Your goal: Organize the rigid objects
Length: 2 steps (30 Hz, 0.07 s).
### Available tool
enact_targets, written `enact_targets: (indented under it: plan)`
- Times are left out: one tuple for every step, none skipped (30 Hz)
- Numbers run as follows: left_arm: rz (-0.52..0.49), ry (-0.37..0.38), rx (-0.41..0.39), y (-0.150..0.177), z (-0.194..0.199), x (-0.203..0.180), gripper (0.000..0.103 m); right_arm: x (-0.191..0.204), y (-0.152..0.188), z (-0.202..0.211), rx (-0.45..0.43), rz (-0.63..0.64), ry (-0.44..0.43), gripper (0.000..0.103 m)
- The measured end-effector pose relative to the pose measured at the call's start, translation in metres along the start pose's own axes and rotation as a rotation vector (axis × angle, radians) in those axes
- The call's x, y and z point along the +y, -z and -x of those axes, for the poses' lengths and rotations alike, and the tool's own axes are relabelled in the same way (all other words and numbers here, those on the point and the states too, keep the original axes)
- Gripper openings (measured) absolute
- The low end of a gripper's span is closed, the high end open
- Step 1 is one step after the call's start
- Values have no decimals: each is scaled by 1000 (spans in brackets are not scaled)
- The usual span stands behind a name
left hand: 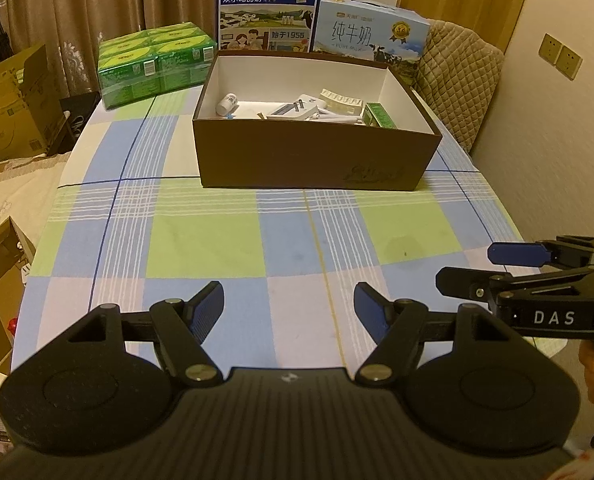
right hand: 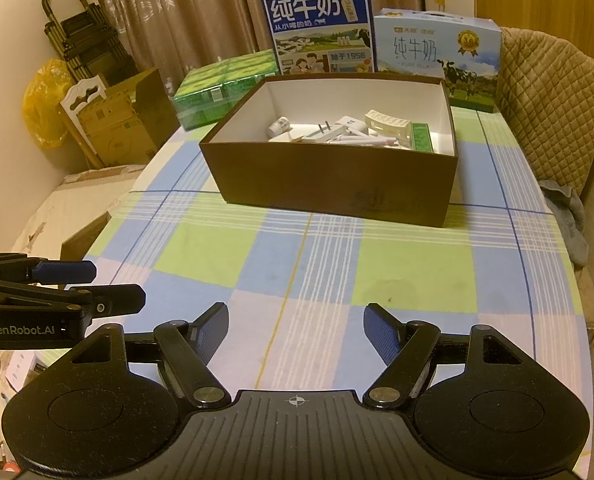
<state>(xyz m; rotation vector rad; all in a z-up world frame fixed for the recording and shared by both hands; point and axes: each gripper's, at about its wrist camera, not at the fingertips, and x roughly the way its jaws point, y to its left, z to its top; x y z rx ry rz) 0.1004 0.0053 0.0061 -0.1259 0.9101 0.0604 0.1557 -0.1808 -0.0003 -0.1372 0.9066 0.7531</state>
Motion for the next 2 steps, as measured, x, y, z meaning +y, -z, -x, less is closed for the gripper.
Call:
enact_targets:
  plan:
    - [0,2,3,-1,-1,-1,68,-1,0,0,0,0,0,72]
    - [1,3,7,-2,-2,-1,68,-1,0,0,0,0,0,72]
